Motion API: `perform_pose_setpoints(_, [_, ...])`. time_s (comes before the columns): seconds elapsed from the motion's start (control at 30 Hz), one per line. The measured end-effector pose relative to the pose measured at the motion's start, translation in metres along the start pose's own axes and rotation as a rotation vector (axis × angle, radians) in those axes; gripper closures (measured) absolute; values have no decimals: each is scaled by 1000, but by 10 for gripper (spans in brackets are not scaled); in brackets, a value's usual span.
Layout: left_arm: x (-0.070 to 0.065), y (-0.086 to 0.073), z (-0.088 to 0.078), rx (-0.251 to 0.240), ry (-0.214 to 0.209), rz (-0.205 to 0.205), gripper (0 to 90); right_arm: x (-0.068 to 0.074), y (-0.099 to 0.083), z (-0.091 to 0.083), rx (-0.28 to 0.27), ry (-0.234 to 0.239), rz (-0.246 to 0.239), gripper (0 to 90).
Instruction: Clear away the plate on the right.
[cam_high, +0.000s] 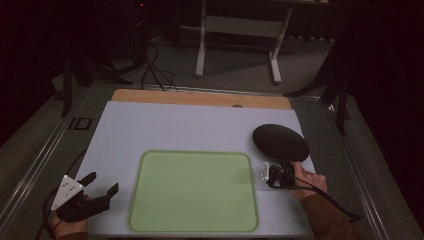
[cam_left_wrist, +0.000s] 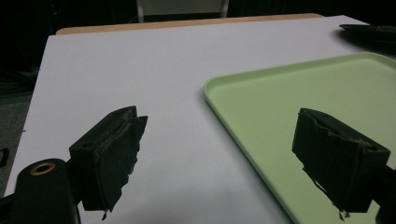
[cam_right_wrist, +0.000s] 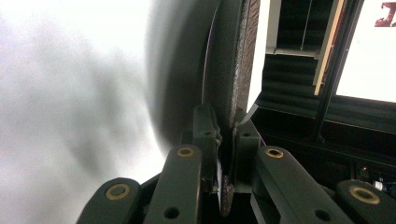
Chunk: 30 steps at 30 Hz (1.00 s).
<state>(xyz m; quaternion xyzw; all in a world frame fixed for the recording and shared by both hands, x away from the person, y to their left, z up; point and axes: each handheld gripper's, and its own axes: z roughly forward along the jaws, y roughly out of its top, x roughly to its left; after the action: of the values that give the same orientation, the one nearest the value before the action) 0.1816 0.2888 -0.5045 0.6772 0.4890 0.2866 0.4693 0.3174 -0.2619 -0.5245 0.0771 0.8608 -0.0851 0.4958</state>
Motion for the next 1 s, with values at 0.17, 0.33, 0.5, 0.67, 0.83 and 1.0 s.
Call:
perform_pose_setpoints(0.17, [0,0,0,-1,2,-1,152,-3,0,-3,-4,1,7,830])
perform_pose_setpoints(0.33, [0,0,0,0,2,-1,152,-3,0,-7,-7,-2,7,824])
perform_pose_setpoints(0.5, [0,0,0,-2,2,-2,152,-5,1,-11,-20,-1,2,818])
perform_pose_setpoints(0.67, [0,0,0,-1,2,-2,152,-6,4,-15,-30,-8,-1,813])
perform_pose_setpoints(0.83, [0,0,0,-2,3,-3,152,-8,7,-20,-44,-17,-2,811])
perform_pose_setpoints(1.0, [0,0,0,-1,3,-3,152,-12,11,-26,-62,-30,-14,806])
